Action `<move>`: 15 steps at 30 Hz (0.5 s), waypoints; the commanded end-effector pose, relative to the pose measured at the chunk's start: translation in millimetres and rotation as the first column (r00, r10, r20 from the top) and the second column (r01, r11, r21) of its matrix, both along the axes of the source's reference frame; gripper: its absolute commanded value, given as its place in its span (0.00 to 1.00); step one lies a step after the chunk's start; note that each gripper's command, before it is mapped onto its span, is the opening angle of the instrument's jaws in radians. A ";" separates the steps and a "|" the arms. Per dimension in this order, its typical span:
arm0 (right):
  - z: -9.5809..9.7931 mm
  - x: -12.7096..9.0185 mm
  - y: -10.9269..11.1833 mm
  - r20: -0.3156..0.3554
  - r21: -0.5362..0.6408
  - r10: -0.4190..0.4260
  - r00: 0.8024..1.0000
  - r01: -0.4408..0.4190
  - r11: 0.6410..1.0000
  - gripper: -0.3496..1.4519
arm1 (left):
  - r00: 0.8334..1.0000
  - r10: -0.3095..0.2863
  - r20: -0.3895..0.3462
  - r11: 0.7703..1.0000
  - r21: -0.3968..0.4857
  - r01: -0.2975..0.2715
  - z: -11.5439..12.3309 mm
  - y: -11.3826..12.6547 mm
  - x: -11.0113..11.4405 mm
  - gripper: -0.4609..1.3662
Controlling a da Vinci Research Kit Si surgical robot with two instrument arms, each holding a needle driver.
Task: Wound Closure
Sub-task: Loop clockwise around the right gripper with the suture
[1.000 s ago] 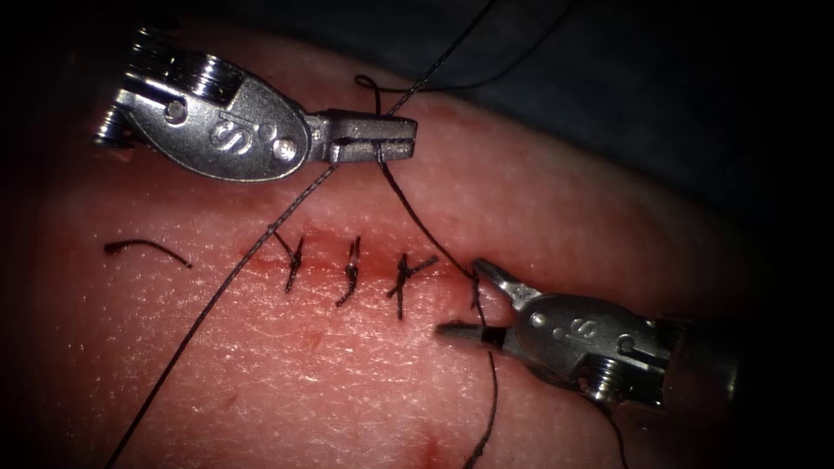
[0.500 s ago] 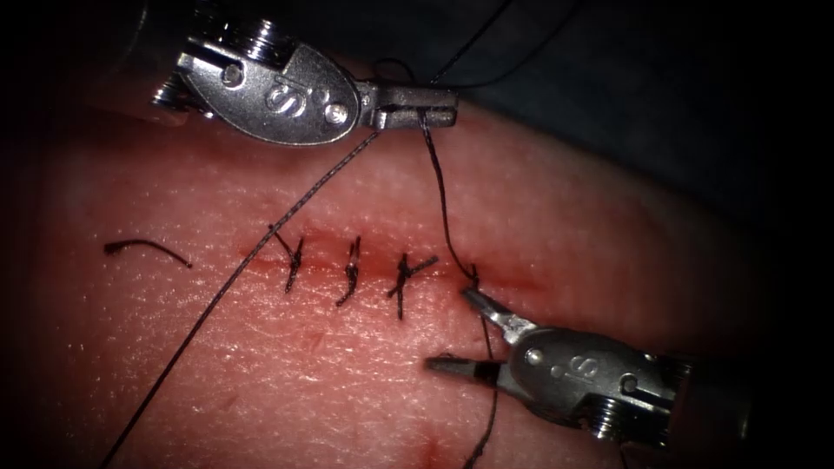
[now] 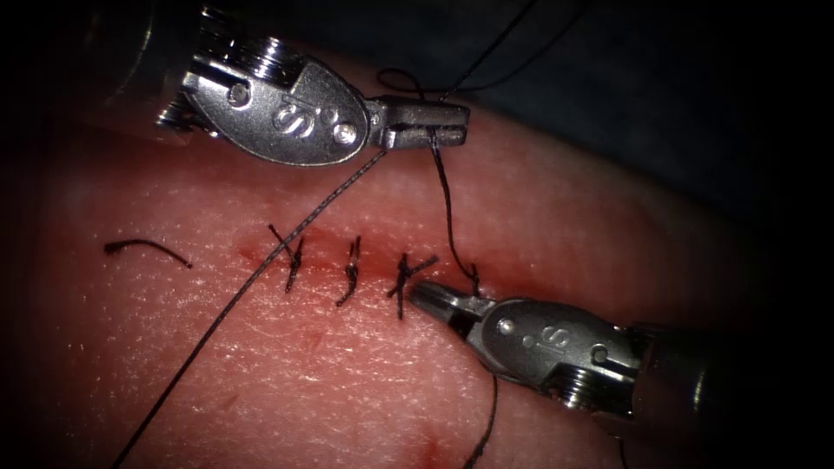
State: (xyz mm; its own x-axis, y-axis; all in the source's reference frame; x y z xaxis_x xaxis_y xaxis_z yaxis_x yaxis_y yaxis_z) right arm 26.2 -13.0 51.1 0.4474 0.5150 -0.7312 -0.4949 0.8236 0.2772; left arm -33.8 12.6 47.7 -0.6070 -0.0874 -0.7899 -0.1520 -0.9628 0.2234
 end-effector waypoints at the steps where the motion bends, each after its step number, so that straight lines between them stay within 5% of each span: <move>1: 0.1 0.1 -0.1 -0.006 0.002 0.003 1.000 -0.003 1.000 0.00 | 1.000 0.005 -0.002 1.000 0.001 -0.005 0.0 -0.1 0.0 0.06; 15: 1.8 0.7 2.0 -0.086 -0.057 0.116 0.990 -0.121 0.991 0.00 | 0.996 -0.076 -0.035 0.997 0.019 0.077 1.3 -4.2 1.2 0.06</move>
State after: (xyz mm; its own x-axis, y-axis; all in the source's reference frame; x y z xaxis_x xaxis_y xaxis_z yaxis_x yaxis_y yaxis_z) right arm 26.8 -10.6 53.0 0.3112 0.5171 -0.7974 -0.5739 0.7710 0.2760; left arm -32.6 8.0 49.2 -0.6383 -0.0218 -0.7694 -0.2212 -0.9522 0.2105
